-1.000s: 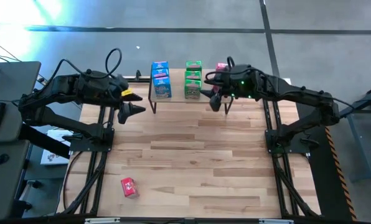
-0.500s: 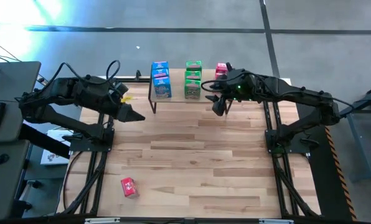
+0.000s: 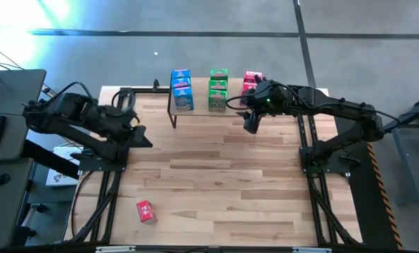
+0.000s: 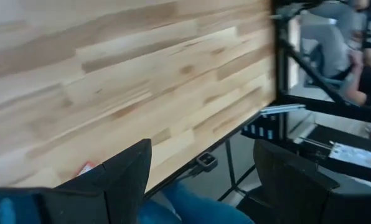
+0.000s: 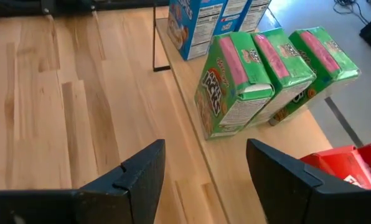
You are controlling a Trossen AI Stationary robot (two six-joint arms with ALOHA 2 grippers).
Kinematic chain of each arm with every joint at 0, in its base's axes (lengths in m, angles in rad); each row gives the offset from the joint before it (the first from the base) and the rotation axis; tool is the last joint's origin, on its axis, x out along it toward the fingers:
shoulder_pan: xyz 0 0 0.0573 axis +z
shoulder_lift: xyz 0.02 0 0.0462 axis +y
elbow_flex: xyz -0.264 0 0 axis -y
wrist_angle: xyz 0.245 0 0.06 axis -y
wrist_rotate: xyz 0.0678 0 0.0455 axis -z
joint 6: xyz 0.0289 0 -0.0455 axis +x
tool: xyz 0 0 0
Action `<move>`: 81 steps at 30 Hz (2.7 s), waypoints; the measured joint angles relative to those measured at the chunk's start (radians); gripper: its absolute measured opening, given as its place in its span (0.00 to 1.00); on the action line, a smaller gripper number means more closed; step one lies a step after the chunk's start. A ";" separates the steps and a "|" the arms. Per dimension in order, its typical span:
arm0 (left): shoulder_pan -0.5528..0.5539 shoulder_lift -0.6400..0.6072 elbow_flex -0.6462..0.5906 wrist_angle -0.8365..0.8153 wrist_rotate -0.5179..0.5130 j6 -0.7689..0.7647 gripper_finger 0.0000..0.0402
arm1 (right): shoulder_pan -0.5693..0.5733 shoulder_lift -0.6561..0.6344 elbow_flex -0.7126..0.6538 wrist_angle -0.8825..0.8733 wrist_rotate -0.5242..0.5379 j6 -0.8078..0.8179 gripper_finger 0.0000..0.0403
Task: Stack cereal on shelf
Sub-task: Put the red cereal box on the shelf aligned with the other red cereal boxes
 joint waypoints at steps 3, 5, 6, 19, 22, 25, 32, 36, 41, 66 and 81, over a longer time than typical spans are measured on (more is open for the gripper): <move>-0.041 0.000 0.000 -0.040 -0.018 -0.074 0.68 | 0.000 0.000 0.000 -0.003 -0.001 -0.019 0.54; -0.071 0.004 0.000 -0.058 -0.034 -0.120 0.68 | -0.001 0.000 0.000 -0.003 -0.001 -0.029 0.54; -0.086 0.008 0.000 -0.065 -0.041 -0.142 0.68 | -0.001 0.000 0.000 -0.003 -0.001 -0.030 0.54; -0.313 0.109 0.000 -0.128 -0.047 -0.451 0.68 | -0.001 0.000 0.000 -0.003 -0.003 -0.031 0.54; -0.368 0.141 0.000 -0.128 -0.039 -0.525 0.68 | -0.001 0.000 0.000 -0.003 -0.003 -0.031 0.54; -0.418 0.169 0.000 -0.136 -0.026 -0.595 0.68 | -0.001 0.000 0.000 -0.003 -0.003 -0.031 0.54; -0.525 0.238 0.000 -0.138 0.018 -0.725 0.68 | -0.001 0.000 0.000 -0.003 -0.004 -0.031 0.54; -0.578 0.277 0.000 -0.132 0.036 -0.805 0.68 | -0.001 0.000 0.000 -0.003 -0.004 -0.031 0.54; -0.626 0.326 0.000 -0.118 0.039 -0.866 0.68 | -0.001 0.000 0.000 -0.003 -0.025 -0.031 0.54; -0.640 0.556 0.000 -0.035 0.036 -0.913 0.68 | -0.001 0.000 0.000 -0.003 -0.027 -0.031 0.54; -0.612 0.648 0.000 -0.002 0.077 -0.921 0.68 | -0.001 0.000 0.000 -0.003 -0.028 -0.047 0.54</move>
